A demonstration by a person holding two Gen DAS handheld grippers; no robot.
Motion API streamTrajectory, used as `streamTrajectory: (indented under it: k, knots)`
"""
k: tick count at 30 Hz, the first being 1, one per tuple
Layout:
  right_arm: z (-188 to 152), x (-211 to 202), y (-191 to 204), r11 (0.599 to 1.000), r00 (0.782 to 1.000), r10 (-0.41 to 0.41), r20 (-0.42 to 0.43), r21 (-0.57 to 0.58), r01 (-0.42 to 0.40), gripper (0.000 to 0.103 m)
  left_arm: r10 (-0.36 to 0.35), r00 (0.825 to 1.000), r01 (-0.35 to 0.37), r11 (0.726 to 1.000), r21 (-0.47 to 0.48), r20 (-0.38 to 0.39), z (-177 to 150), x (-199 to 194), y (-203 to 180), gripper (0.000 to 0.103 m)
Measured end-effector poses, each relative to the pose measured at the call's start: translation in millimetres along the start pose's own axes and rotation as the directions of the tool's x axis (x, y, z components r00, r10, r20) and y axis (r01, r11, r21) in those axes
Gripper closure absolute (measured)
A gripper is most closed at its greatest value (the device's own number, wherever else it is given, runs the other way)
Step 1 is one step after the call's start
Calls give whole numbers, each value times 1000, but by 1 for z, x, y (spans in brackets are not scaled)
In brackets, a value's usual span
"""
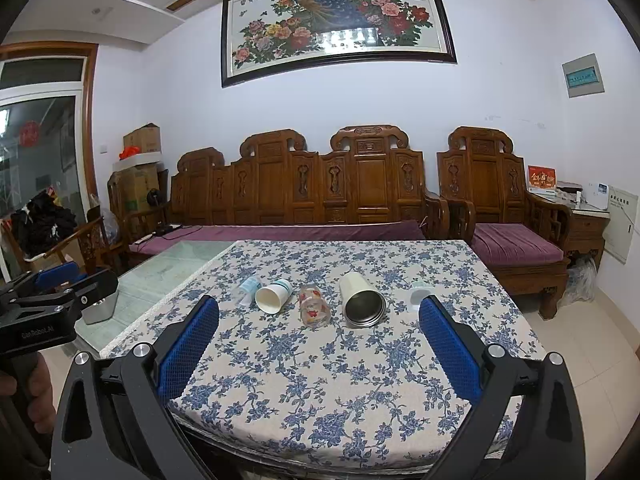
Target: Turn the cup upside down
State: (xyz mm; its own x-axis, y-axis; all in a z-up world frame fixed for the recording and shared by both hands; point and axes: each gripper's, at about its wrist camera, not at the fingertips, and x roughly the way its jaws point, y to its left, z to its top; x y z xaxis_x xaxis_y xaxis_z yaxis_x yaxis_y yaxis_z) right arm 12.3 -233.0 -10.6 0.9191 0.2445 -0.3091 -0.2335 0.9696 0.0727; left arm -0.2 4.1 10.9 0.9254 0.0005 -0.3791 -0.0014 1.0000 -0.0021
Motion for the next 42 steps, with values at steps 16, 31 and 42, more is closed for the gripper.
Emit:
streamTrajectory:
  k: [16, 31, 42]
  knots:
    - [1, -2, 2, 1000, 1000, 0, 2, 1, 0, 2, 0, 1000, 0, 1000, 0, -2, 1, -1, -1, 8]
    - [-6, 10, -3, 1000, 999, 8, -31, 20, -7, 2, -5, 999, 5, 1000, 2, -37, -7, 11, 0, 8]
    - [-17, 74, -30, 999, 993, 12, -117, 32, -8, 2, -32, 986, 37, 999, 25, -161, -12, 76, 3, 8]
